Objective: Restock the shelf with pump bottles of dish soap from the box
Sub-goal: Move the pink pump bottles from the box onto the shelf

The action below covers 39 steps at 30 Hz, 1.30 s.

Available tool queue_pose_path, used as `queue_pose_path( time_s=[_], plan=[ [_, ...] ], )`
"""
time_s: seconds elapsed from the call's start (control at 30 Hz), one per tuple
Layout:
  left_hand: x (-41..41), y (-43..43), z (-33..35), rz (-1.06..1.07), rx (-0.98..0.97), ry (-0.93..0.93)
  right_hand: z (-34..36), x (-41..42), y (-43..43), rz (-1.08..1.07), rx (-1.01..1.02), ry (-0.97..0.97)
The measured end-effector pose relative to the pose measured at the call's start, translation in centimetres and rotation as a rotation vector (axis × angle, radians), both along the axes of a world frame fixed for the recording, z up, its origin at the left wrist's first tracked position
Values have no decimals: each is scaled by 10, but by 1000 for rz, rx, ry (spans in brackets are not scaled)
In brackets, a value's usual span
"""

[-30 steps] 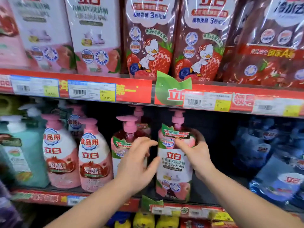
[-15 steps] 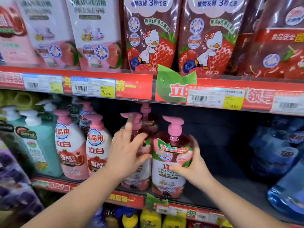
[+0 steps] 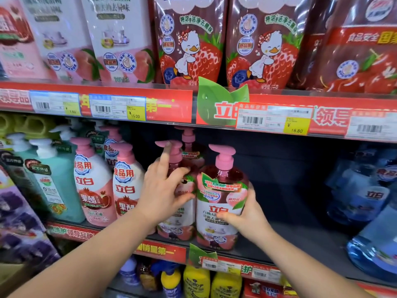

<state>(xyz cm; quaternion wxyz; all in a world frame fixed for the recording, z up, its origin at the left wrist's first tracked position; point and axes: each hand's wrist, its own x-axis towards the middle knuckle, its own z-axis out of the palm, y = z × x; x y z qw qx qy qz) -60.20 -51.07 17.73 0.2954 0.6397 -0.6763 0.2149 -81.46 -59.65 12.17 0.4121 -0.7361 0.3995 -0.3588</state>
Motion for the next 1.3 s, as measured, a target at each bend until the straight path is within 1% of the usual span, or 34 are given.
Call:
queue_pose_path(
  time_s=[0.1, 0.27, 0.4, 0.47, 0.53, 0.6, 0.67, 0.77, 0.87, 0.97, 1.03, 1.2, 1.3],
  plan=[
    [-4, 3, 3, 63, 29, -28, 3, 0, 3, 1, 26, 4],
    [-20, 10, 10, 245, 82, -70, 8, -2, 5, 7, 32, 14],
    [-24, 15, 13, 281, 153, -50, 19, -6, 8, -3, 26, 17],
    [-23, 21, 11, 288, 168, -24, 29, -11, 13, -38, -27, 22],
    [-21, 35, 6, 287, 174, -17, 42, -16, 22, -102, -164, 68],
    [-16, 54, 0, 315, 221, -21, 57, -17, 36, -140, -387, 148],
    [-9, 75, -6, 362, 287, -22, 71, -11, 54, -98, -605, 236],
    [2, 110, -12, 421, 380, -18, 85, 12, 88, 55, -774, 430],
    [19, 163, -15, 473, 456, -37, 81, 51, 130, 209, -797, 577],
    [46, 244, -23, 559, 500, -39, 68, 102, 188, 332, -750, 659],
    [65, 304, -32, 645, 547, -7, 55, 136, 231, 428, -722, 710],
    [111, 470, -50, 890, 622, 119, 26, 223, 358, 695, -701, 693],
    [124, 547, -57, 1008, 666, 159, 10, 259, 428, 798, -684, 683]
  ],
)
